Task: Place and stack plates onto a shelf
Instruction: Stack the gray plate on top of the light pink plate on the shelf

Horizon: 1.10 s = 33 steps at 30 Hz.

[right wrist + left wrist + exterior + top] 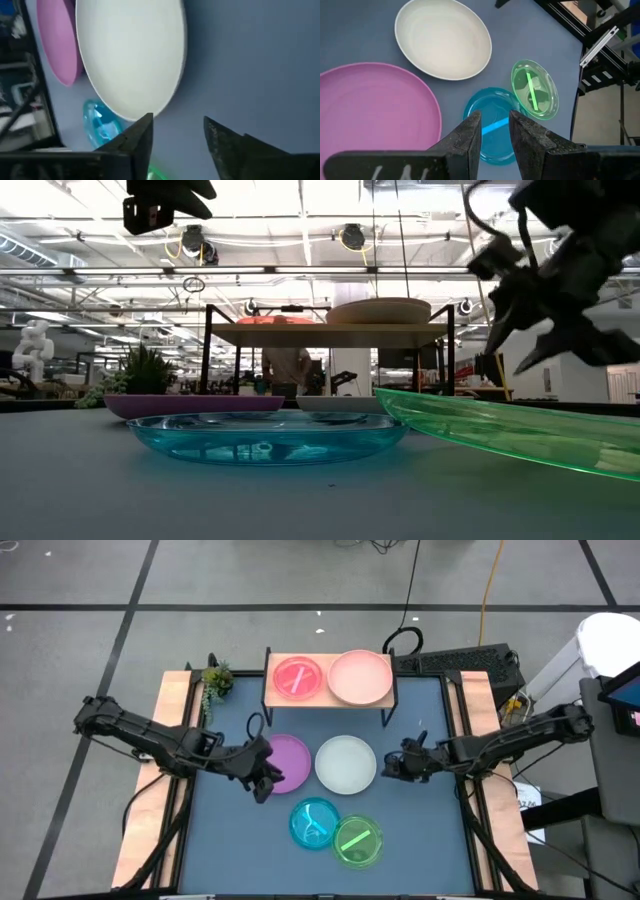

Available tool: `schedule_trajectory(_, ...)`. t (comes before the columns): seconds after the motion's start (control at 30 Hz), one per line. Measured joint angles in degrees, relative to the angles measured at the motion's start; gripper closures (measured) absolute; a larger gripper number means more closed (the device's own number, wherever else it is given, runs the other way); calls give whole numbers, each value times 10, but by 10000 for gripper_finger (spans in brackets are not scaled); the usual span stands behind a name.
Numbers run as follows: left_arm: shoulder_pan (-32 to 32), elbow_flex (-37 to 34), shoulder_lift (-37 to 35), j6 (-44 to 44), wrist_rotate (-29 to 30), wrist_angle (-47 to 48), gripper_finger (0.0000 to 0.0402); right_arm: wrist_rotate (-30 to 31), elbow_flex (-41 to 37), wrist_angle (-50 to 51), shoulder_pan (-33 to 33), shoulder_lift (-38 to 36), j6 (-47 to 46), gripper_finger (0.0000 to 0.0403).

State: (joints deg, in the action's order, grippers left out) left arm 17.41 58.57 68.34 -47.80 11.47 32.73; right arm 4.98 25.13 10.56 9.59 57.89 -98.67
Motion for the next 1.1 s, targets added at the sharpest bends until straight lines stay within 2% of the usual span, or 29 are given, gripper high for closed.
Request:
schedule_trajectory(0.13, -1, 0, 0, -4, 2, 0, 298, 14, -53, -66, -1, 0, 8, 221)
schedule_trajectory(0.3, -1, 0, 0, -6, 20, 0, 298, 15, -97, -103, -2, 0, 31, 218)
schedule_trajectory(0.43, -7, 0, 0, -9, 22, 0, 298, 40, -112, -130, -2, 0, 53, 218)
schedule_trajectory(0.67, -14, 0, 0, -39, 44, -1, 298, 87, -131, -201, -3, 0, 145, 218)
schedule_trajectory(0.93, -8, 0, 0, -79, 40, -4, 298, 75, -117, -207, -22, 10, 92, 218)
schedule_trajectory(1.1, -9, 0, 0, -69, 40, -4, 298, 77, -73, -206, -22, 78, 89, 218)
